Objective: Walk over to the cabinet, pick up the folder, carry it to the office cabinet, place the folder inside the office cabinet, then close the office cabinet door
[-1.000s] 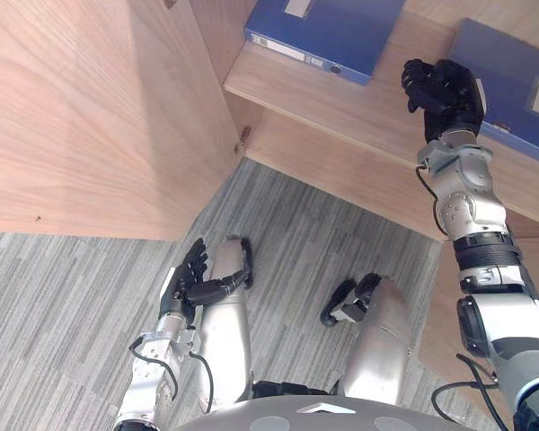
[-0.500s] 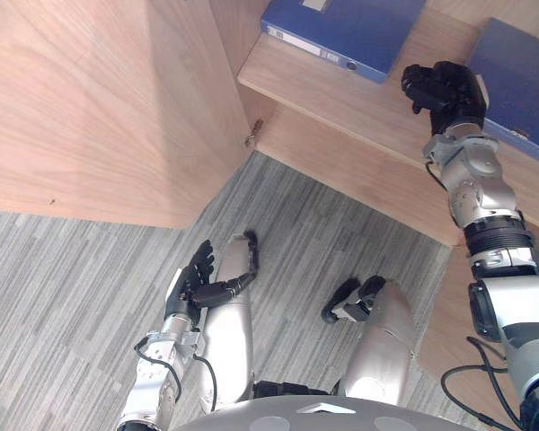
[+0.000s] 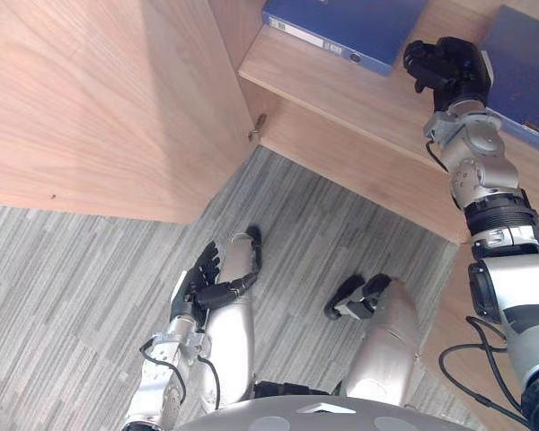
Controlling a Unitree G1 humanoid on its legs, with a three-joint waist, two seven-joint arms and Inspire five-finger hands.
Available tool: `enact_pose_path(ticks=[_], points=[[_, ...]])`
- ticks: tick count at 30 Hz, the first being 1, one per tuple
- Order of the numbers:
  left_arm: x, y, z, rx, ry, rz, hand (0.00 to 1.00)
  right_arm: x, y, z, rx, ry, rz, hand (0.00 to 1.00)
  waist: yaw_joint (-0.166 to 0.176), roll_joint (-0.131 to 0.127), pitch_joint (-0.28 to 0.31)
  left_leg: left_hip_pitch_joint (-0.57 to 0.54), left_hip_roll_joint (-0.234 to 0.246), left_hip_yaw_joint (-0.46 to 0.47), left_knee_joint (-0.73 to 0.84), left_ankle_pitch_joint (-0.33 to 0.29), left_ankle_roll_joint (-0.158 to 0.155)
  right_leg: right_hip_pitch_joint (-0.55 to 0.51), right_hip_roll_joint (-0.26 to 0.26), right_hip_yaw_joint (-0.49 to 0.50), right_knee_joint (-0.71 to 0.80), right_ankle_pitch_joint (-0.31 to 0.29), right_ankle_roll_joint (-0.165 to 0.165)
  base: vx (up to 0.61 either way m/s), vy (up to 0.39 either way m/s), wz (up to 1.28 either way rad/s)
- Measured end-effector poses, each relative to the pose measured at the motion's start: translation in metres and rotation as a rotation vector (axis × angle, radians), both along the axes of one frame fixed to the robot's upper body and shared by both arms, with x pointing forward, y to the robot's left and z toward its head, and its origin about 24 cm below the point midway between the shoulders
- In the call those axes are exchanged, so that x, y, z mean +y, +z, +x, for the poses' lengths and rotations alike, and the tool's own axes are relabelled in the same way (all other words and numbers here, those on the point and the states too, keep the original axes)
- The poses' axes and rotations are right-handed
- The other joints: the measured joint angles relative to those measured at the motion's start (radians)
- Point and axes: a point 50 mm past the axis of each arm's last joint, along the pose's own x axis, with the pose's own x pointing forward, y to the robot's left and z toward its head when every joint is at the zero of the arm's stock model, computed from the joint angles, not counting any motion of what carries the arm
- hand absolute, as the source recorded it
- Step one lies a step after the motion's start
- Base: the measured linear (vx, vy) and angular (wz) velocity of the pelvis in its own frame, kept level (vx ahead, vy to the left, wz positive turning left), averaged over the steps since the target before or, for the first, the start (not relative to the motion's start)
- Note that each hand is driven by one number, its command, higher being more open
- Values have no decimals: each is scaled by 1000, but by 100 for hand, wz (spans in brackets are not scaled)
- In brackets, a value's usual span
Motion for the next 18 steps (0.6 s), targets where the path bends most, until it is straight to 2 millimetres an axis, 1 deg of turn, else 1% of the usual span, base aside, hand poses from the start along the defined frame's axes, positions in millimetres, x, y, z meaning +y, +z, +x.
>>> enact_pose_path(ticks=[7,11,13,18], points=[[-2,1,0,-3,-6,-3,100,-2,0,3,23,-19,-21,0,2,3,-2,-21,-1,2,-8,7,0,-33,-4,6,15,-3,-5,0,0,0],[-3,2,1,-11,-4,-13,100,-8,4,2,31,-41,-40,0,10,4,-3,-49,0,-1,-3,13,-6,-64,-4,8,29,-6,-12,0,0,0],[-4,2,1,-11,8,-31,100,-12,3,2,39,-57,-40,0,15,5,-3,-58,1,-4,5,14,-7,-74,-5,8,39,-10,-19,0,0,0],[-6,2,2,-13,16,-51,100,-20,7,2,48,-83,-48,0,24,14,-8,-84,1,-6,18,15,-7,-108,-7,20,62,-13,-24,-13,-2,0]])
